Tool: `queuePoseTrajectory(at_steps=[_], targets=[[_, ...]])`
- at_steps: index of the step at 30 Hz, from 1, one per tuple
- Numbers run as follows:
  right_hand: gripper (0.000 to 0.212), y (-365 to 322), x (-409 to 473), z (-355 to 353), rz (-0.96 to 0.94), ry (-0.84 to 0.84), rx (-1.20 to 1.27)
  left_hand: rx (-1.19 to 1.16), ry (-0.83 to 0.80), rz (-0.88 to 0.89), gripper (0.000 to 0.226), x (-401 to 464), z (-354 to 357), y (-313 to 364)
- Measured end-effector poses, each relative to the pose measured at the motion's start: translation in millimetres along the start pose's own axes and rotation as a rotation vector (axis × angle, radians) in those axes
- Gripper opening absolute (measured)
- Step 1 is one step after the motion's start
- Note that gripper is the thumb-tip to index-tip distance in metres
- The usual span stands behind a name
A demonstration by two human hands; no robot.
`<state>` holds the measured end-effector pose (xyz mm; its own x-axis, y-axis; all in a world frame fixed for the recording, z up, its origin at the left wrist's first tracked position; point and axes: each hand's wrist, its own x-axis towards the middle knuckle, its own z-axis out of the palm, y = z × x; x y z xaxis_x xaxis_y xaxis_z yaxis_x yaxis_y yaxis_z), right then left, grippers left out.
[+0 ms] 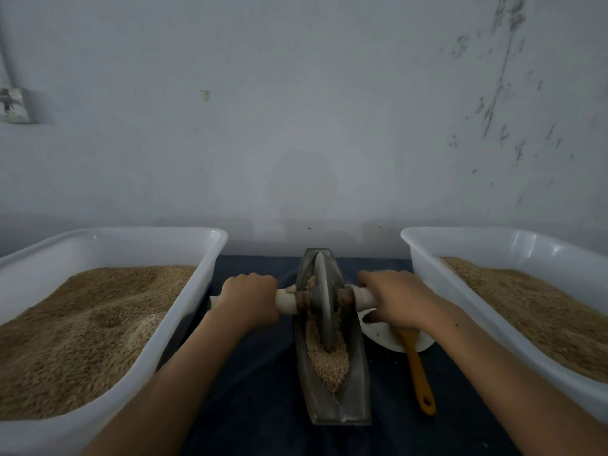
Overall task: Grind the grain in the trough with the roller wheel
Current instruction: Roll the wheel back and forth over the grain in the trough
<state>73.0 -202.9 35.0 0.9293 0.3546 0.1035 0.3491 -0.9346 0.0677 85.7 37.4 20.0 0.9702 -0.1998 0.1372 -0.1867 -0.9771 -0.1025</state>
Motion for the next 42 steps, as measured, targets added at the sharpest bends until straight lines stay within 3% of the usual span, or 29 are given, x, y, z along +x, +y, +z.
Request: queuePoseTrajectory(at_steps=[3,7,11,16,21,23,26,31,36,40,42], targets=[[0.046,3.0,-12.1,2.0,-0.066,0.168,0.002,-0.057,0.038,-0.008,0.043,-4.7,2.0,-1.3],[0.035,3.9,-38.6,5.8,-0.24,0.476,-0.041,-0.148,0.181,0.031,0.052,-15.2,6.7,-2.1],[0.028,7.7,-62.1,17.7,-0.382,0.428,-0.128,-0.231,0.386,0.118,0.044,-23.4,13.6,-5.7],[0.03,26.6,-68.6,40.5,-0.265,0.138,-0.19,-0.168,0.512,0.169,0.036,-28.1,24.0,-9.1],[0.046,40.5,-65.9,52.7,-0.217,0.052,-0.187,-0.096,0.596,0.193,0.034,-27.3,25.2,-7.1],[0.044,42.3,-66.1,53.0,-0.233,0.04,-0.177,-0.092,0.654,0.212,0.039,-28.8,25.3,-5.4],[0.034,41.2,-65.6,53.4,-0.272,0.067,-0.18,-0.102,0.684,0.202,0.038,-29.2,28.1,-4.7],[0.04,38.5,-64.3,53.8,-0.283,0.138,-0.184,-0.198,0.653,0.104,0.029,-31.0,35.5,-2.2],[0.039,28.8,-68.0,40.7,-0.33,0.354,-0.168,-0.233,0.635,0.009,0.026,-29.9,40.7,-1.8],[0.006,16.5,-67.7,27.7,-0.33,0.541,-0.068,-0.27,0.616,-0.031,0.027,-30.8,41.7,-0.5],[0.015,12.4,-66.4,21.1,-0.293,0.609,0.036,-0.293,0.639,-0.026,0.027,-30.8,42.0,0.0]])
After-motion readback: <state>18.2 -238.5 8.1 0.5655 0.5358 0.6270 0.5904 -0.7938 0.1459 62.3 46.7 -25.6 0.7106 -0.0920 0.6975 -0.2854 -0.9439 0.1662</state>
